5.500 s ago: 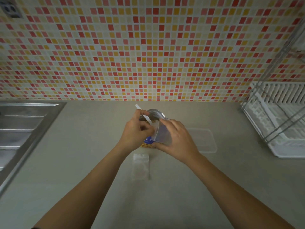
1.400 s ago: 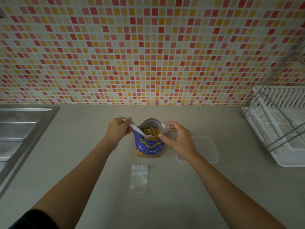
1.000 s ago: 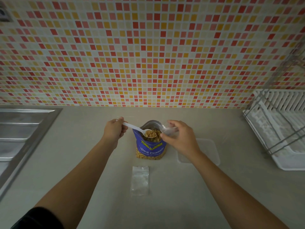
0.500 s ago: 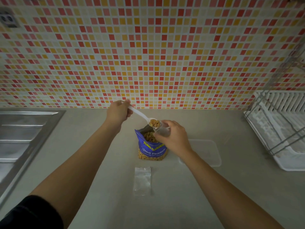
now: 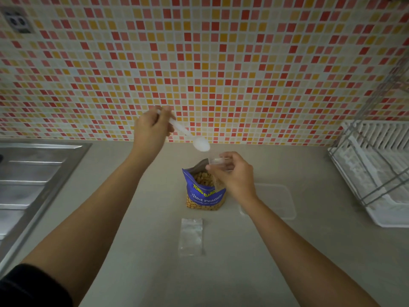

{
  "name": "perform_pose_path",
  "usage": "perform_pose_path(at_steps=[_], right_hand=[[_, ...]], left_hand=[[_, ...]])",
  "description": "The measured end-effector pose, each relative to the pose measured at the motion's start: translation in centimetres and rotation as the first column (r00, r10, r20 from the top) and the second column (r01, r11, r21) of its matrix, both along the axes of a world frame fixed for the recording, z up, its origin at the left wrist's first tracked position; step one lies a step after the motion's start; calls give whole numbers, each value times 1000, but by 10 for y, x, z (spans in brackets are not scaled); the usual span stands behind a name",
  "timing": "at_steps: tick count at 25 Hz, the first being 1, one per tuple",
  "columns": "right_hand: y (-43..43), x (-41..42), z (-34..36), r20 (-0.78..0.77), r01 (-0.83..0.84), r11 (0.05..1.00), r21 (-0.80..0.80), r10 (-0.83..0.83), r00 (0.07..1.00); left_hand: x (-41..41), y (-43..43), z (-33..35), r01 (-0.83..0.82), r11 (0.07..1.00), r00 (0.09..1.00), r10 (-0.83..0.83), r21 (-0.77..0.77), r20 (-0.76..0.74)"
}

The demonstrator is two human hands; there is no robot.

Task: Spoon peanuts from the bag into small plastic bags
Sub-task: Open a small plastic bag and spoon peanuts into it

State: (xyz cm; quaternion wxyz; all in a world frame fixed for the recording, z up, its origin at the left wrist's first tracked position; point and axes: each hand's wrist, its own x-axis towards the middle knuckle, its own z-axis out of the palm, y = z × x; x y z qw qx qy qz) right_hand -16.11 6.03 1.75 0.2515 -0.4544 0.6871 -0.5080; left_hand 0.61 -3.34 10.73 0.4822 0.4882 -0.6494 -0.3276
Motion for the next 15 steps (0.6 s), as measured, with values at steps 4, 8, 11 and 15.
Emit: perform_pose_path(at_steps=[4,8,11,15], right_hand=[[2,-12,7,22,-2,999,35,1,1000],[3,-17,15,50,16,999,50,-18,999],[9,-19,15,57,7,999,46,-9,998],[17,-22,15,78,25,999,30,-27,997]], left_hand=[[-4,2,-44,-19,978,990,-11,207,144],[-14,8,-82,12,946,947,-115,324,301],[-12,7,-92,-24,939,912,-120,342,392],[-7,28,-83,-93,996,859,86,-12,505]])
